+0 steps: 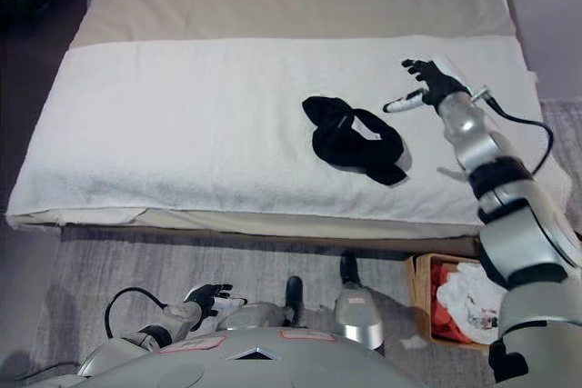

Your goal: Put the clothes on the bed into the basket.

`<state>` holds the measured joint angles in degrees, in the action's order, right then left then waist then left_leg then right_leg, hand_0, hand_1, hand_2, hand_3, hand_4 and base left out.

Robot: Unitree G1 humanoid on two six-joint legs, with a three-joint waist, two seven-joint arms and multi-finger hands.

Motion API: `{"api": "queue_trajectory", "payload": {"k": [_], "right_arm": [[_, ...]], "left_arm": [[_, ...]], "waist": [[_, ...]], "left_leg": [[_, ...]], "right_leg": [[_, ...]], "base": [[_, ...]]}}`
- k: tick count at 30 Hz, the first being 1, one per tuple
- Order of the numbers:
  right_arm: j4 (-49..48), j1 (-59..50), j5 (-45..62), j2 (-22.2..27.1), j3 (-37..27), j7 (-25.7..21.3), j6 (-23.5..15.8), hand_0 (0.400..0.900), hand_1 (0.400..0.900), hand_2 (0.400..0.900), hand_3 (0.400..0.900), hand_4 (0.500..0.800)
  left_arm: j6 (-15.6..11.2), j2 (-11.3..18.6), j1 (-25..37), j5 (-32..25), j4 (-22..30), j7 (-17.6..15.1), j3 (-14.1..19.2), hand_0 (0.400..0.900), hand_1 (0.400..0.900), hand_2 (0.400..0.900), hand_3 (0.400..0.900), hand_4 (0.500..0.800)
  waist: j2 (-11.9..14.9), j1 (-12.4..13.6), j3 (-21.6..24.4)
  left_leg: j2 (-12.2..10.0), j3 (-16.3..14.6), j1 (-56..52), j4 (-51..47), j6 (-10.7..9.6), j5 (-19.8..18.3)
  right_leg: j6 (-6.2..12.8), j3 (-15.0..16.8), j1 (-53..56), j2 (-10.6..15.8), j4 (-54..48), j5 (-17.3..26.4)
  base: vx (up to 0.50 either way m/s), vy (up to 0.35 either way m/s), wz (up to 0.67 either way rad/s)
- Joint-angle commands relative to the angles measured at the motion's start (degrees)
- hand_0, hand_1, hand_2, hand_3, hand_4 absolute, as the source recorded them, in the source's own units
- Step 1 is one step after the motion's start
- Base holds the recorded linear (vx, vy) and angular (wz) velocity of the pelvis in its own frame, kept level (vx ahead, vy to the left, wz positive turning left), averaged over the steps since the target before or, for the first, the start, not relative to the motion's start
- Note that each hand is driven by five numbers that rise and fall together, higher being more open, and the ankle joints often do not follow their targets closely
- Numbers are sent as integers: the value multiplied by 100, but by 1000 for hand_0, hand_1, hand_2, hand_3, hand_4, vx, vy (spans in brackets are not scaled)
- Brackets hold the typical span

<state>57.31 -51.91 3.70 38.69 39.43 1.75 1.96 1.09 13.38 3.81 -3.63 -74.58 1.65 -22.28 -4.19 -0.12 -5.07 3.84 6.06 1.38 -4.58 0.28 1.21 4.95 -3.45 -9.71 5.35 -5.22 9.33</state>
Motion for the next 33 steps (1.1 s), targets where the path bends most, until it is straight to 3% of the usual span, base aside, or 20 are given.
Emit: {"api": "queue_trajectory", "payload": {"k": [1,7,14,22,31,32,33], "right_arm": [[782,-1321,-131,-15,313,-255,-117,900,900,900,900,800],[1465,-1809,14,-151,363,-307,-87,900,900,900,900,800],[1783,-2148,157,55,366,-362,-97,900,900,900,900,800],[1977,-2325,297,303,326,-373,-89,900,900,900,900,800],[2081,-2243,495,274,165,-307,-46,900,900,900,900,800],[2120,-2231,499,261,140,-307,-36,784,784,784,784,731],[2147,-2197,525,246,110,-285,-22,522,522,522,522,573]], "left_arm": [[20,283,185,-334,-284,-140,-253,900,900,900,900,800],[-44,359,171,-487,-197,-131,-408,900,900,900,900,800],[-68,424,21,-525,13,-95,-563,900,900,900,900,800],[-86,466,-130,-498,294,-7,-744,900,900,900,900,800],[-76,468,-93,-541,473,-7,-819,900,900,900,900,800],[-79,468,-87,-536,473,-11,-827,900,900,900,900,800],[-72,460,-87,-546,470,-7,-835,900,900,900,900,800]], "waist": [[147,76,-162],[3,246,-482],[-290,466,-816],[-602,625,-1011],[-772,709,-1080],[-792,721,-1087],[-810,729,-1089]], "left_leg": [[-538,-104,157,159,-464,-307],[-447,63,518,191,-483,-152],[-359,252,890,160,-524,38],[-293,401,1131,76,-576,210],[-224,506,1241,64,-564,261],[-220,512,1248,60,-566,268],[-212,527,1248,54,-566,277]], "right_leg": [[175,-4,-115,297,441,-570],[149,-103,-375,378,534,-560],[125,-209,-643,445,604,-576],[121,-318,-825,487,637,-580],[131,-368,-850,547,609,-575],[130,-371,-852,550,608,-578],[131,-385,-845,556,599,-576]], "base": [[-81,2,19],[-45,-8,24],[-19,-14,22],[-13,-12,16],[-7,0,9],[-11,11,6],[-10,13,6]]}}
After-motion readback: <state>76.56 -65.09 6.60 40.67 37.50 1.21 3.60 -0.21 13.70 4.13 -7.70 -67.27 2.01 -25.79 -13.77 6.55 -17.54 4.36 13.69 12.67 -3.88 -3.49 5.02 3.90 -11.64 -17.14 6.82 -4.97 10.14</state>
